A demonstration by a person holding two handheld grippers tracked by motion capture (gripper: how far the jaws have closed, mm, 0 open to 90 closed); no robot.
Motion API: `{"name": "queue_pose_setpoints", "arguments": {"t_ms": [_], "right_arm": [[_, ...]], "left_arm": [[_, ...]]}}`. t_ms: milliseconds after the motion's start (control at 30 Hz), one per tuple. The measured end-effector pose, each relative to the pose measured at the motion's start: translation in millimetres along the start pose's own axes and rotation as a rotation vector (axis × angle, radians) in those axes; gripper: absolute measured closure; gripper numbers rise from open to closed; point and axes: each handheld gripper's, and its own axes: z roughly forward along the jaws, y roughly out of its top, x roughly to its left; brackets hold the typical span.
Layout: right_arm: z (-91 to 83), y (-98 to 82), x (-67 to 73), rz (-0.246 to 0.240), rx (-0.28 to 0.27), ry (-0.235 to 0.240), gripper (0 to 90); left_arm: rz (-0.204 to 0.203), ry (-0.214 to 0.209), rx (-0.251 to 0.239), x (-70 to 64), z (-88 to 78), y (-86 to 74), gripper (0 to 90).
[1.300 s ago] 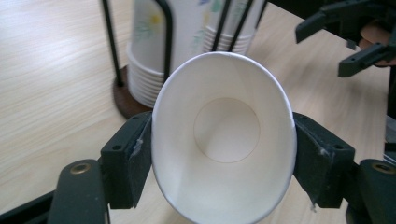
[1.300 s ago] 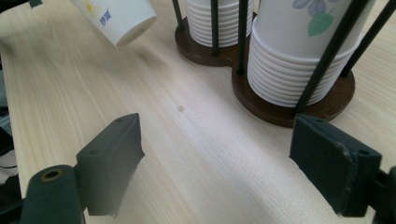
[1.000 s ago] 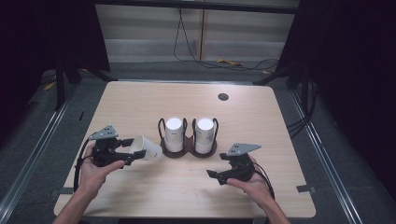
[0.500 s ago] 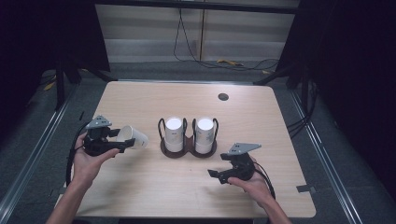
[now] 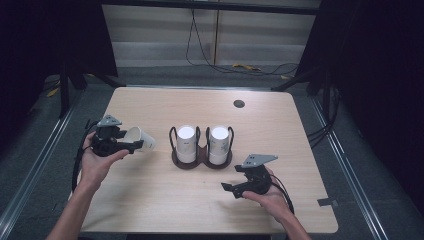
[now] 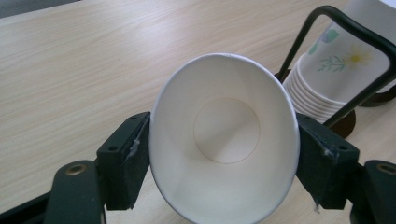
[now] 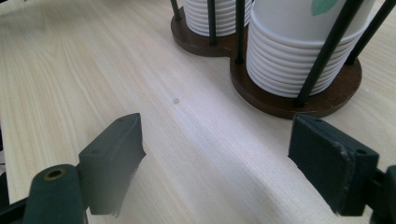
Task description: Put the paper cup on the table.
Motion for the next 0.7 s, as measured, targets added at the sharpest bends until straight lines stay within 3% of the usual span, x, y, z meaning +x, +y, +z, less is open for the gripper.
{"name": "queue_pose_setpoints", "arguments": {"t_ms": [133, 333, 400, 500, 600, 700], "right_arm": [[0.9, -0.1, 0.9, -0.007, 0.006, -0.001, 18.2], [2.4, 0.7, 2.0, -0.010, 0.006, 0.001, 18.2], [3.0, 0.9, 1.9, -0.009, 0.010, 0.005, 18.2], [4.0, 0.8, 1.5, -0.009, 0.014, 0.006, 18.2], [4.3, 0.8, 1.4, -0.012, 0.015, 0.005, 18.2], [4.4, 0.7, 1.4, -0.013, 0.017, 0.004, 18.2]], "left_arm": [[-0.020, 0.008, -0.008, 7.2, 2.4, 1.1, 26.2], [-0.031, 0.010, 0.035, 17.2, 9.5, 2.9, 25.9], [-0.066, 0.027, 0.027, 21.8, 11.5, 2.4, 25.6], [-0.060, 0.062, 0.056, 26.5, 14.9, 0.9, 25.3], [-0.076, 0.069, 0.064, 30.1, 18.9, -0.9, 24.6], [-0.065, 0.063, 0.092, 32.1, 22.6, -2.2, 23.7]]}}
